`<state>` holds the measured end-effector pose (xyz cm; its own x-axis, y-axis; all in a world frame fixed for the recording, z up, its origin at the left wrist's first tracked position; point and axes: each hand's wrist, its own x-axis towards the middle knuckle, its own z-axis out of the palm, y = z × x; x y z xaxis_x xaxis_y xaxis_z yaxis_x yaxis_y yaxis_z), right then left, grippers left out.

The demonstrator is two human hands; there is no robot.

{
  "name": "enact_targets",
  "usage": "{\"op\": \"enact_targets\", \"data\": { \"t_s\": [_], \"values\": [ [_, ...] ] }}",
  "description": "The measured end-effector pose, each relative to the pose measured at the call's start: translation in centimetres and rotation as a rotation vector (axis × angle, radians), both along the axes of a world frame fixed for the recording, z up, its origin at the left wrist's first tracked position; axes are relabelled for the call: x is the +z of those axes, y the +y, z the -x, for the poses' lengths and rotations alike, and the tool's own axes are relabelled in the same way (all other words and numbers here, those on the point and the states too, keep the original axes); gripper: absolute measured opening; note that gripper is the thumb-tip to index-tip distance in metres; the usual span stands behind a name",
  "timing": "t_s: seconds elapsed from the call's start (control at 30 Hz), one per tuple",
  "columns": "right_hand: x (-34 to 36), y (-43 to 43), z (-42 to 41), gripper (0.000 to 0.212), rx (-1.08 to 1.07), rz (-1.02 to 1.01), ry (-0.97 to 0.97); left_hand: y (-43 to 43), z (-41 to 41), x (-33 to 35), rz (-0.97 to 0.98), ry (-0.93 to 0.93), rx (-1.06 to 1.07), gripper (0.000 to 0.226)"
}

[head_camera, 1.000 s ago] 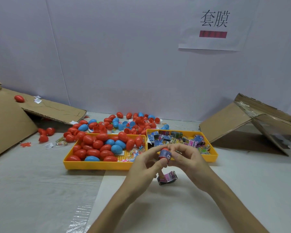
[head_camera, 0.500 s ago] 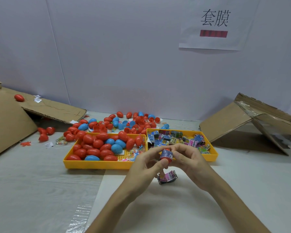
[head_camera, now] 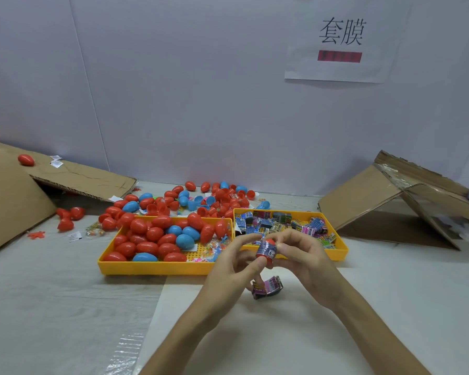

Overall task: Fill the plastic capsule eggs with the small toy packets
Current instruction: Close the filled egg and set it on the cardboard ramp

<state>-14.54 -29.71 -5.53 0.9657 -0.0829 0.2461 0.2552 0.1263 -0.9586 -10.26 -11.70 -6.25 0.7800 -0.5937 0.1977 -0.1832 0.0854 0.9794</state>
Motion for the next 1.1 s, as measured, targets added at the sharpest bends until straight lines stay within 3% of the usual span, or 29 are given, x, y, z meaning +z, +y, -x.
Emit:
{"op": "enact_targets", "data": {
  "t_s": [0.07, 0.2, 0.43, 0.67, 0.77, 0.83, 0.97, 1.1],
  "values": [
    [-0.3, 0.1, -0.2, 0.006, -0.069, 0.074, -0.003, 0.2, -0.2, 0.0, 0.010, 0.045, 0.029, 0.028],
    [-0.4, 0.2, -0.2, 0.024, -0.140, 0.142, -0.031, 0.2, -0.5, -0.1, 0.046, 0.105, 0.047, 0.022],
    [-0.3, 0.1, -0.1, 0.016, -0.143, 0.211, -0.030, 0.2, -0.5, -0.4, 0.037, 0.074, 0.059, 0.020],
    [-0.3, -0.2, 0.1, 0.019, -0.124, 0.176, -0.014, 0.3, -0.5, -0.6, 0.073, 0.051, 0.057, 0.025],
    [-0.2, 0.0, 0.0, 0.025, -0.102, 0.179, -0.008, -0.1, -0.4, -0.6, 0.045, 0.025, 0.072, 0.042],
    [-0.1, -0.2, -0.2, 0.021, -0.148, 0.085, -0.010, -0.3, -0.4, -0.8, 0.009, -0.052, 0.114, 0.058],
    [1.2, -1.8, -0.1, 0.033, -0.262, -0.202, 0.073, -0.2, -0.4, -1.9, -0.235, -0.474, 0.178, 0.070],
    [2.3, -3.6, 0.0, 0.043, -0.233, -0.141, 0.237, -0.8, -0.3, -2.9, -0.617, -0.626, 0.040, 0.065]
  ]
}}
